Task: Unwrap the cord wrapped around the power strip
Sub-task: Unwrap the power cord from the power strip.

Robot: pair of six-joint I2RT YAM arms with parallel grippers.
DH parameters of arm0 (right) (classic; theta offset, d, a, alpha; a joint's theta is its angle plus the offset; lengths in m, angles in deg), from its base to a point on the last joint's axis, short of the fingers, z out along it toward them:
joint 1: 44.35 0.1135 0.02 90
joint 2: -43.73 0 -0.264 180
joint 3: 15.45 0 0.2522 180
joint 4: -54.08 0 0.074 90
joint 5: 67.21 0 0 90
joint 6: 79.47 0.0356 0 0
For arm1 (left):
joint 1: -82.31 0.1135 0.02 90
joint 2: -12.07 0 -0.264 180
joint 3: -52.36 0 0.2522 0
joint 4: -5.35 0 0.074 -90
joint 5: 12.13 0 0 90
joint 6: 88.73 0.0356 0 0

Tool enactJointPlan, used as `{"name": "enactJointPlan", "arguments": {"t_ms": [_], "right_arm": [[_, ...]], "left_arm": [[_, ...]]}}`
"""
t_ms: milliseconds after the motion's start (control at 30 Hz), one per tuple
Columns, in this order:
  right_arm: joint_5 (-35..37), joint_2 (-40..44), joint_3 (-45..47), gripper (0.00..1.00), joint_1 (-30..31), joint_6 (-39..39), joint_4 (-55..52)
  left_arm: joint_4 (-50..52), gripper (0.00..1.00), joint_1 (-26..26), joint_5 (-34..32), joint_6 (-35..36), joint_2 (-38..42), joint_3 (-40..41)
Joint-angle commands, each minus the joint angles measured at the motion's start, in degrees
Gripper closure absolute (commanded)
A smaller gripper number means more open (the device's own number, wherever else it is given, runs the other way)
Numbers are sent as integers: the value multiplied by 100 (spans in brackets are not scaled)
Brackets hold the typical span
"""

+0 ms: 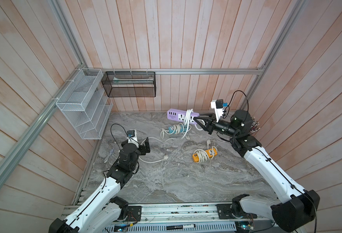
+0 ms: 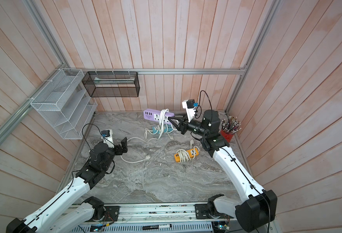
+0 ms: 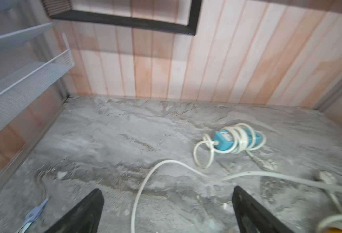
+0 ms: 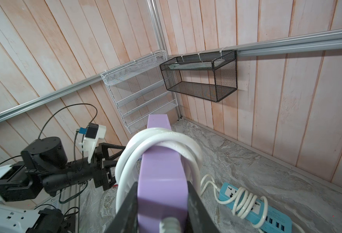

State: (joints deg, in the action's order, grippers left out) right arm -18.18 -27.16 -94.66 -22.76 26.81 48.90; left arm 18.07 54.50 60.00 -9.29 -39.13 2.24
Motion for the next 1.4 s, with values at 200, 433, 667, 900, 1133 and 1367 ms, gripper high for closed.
{"name": "enactJointPlan", "arguments": {"t_ms": [200,433,667,900,1133,1367], "right_arm": [[247,-298,-132,100,285,30,693],[240,-320,-244,100,285,16,633],[185,-312,-237,100,366,101,715],[239,-207,-240,100,513,174,747],[357,-153,-255,100,515,-16,567],[579,-136,151,100,466,-278,449]], "left_arm": [[-837,0,-1496,1195,582,-726,-1219],[-1140,9,-1894,985,551,-1239,-1170],[-1817,11,-1955,919,555,-1549,-1022],[-2234,30,-1956,940,740,-2160,-1276],[-2308,100,-1956,970,688,-2290,-1257],[-1719,100,-1956,677,901,-1468,-1240]]}}
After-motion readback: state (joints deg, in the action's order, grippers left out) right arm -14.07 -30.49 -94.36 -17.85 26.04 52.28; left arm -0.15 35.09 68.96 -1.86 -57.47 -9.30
